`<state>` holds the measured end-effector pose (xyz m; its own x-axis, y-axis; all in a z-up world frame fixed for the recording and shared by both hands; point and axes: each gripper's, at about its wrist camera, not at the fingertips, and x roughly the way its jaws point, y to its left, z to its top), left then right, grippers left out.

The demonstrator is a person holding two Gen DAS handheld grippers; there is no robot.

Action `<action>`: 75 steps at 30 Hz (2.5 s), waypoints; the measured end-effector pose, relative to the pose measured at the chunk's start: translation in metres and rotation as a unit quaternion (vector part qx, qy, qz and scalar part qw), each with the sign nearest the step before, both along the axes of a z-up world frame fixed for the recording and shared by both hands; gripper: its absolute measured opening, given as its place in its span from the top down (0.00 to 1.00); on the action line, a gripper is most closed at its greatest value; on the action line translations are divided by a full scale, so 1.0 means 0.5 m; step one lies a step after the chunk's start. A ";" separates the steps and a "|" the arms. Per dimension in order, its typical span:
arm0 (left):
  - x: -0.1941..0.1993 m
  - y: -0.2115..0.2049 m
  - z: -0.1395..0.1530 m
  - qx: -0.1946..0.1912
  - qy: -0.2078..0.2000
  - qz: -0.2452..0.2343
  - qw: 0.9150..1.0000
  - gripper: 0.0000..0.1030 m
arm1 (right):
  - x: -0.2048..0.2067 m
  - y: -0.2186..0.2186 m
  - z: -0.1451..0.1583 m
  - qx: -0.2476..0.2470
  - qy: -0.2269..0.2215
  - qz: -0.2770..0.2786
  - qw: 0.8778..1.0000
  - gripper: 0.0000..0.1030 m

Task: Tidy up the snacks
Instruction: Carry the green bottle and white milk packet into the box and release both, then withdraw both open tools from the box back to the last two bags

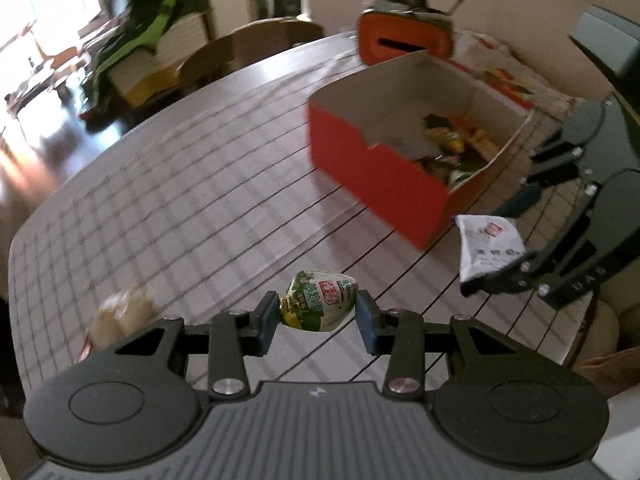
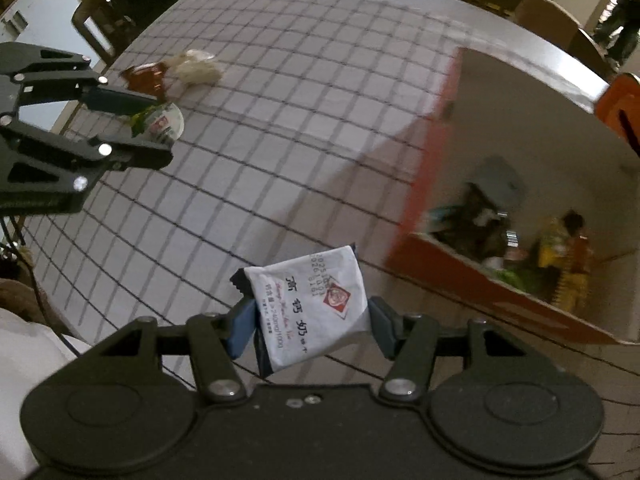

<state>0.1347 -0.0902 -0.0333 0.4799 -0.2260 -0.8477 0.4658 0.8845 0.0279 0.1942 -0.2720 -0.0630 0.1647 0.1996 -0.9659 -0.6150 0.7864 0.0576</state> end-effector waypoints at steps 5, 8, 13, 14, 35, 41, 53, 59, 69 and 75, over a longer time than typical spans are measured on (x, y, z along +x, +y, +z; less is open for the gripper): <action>0.035 -0.094 0.033 0.011 -0.018 -0.038 0.999 0.61 | 0.046 -0.072 0.026 -0.004 -0.030 -0.011 0.999 0.43; 0.058 -0.148 0.040 0.021 -0.030 -0.053 0.998 0.61 | 0.078 -0.115 0.038 -0.001 -0.043 -0.021 0.999 0.43; 0.094 -0.227 0.041 0.036 -0.028 -0.072 0.996 0.61 | 0.120 -0.172 0.051 -0.006 -0.064 -0.026 0.998 0.43; 0.103 -0.244 0.041 0.040 -0.029 -0.077 0.996 0.61 | 0.130 -0.185 0.053 -0.007 -0.068 -0.029 0.997 0.43; 0.231 -0.437 -0.070 0.121 0.029 -0.114 0.986 0.61 | 0.246 -0.325 -0.036 -0.042 -0.055 -0.054 0.996 0.43; 0.252 -0.445 -0.098 0.127 0.047 -0.109 0.985 0.60 | 0.261 -0.324 -0.051 -0.039 -0.048 -0.052 0.997 0.55; 0.265 -0.454 -0.133 0.122 0.071 -0.110 0.984 0.57 | 0.265 -0.328 -0.061 -0.035 -0.028 -0.059 0.997 0.53; 0.260 -0.447 -0.120 0.108 0.063 -0.101 0.987 0.42 | 0.252 -0.335 -0.048 -0.016 -0.030 -0.065 0.997 0.35; 0.241 -0.418 -0.079 0.084 0.044 -0.077 0.992 0.30 | 0.214 -0.337 -0.013 -0.004 -0.042 -0.073 0.996 0.25; 0.217 -0.387 -0.045 0.059 0.032 -0.065 0.996 0.25 | 0.179 -0.315 0.015 0.008 -0.046 -0.069 0.997 0.19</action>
<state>0.2433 -0.2835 -0.0558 0.3963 -0.1792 -0.9005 0.5805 0.8087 0.0945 0.2838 -0.4293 -0.0555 0.2796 0.1842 -0.9423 -0.5046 0.8631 0.0191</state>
